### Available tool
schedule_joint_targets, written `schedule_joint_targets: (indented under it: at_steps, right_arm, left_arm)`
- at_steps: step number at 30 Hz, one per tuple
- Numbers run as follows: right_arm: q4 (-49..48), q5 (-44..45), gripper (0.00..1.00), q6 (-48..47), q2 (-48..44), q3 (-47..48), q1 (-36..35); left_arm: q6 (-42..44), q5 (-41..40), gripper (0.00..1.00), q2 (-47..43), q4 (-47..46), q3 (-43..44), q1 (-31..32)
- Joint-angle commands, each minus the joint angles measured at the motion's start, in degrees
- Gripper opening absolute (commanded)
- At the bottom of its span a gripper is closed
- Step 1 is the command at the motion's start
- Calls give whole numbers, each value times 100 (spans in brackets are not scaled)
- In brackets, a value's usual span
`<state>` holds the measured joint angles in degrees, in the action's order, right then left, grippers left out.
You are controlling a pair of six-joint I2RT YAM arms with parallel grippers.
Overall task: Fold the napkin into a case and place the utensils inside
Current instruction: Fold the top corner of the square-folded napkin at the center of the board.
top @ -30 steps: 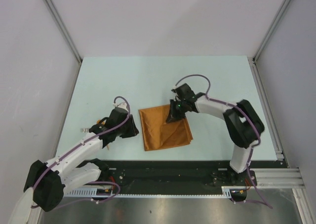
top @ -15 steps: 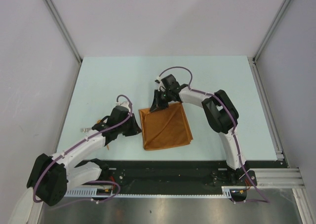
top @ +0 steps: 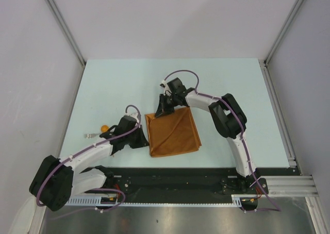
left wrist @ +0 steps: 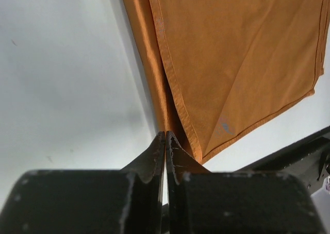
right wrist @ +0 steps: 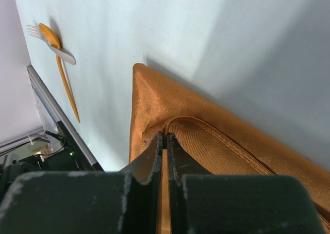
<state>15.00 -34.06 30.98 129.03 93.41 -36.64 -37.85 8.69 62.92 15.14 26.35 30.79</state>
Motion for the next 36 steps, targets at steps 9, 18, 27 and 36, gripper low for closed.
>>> schedule_joint_targets:
  at_steps: [9, 18, 27, 36]
  right_arm:
    - [-287, -92, 3, 83, -168, 55, -45]
    - [-507, -162, 9, 285, -36, 134, -53]
    - [-560, -329, 13, 382, 289, 476, -106]
    - [-359, -531, 36, 330, 509, 898, -115]
  left_arm:
    - [-478, 476, 4, -104, -652, -428, 331]
    - [-531, 406, 4, 10, -696, -552, 419]
    - [-505, 344, 4, 160, -758, -517, 437]
    - [-496, 265, 5, 169, -670, -490, 507]
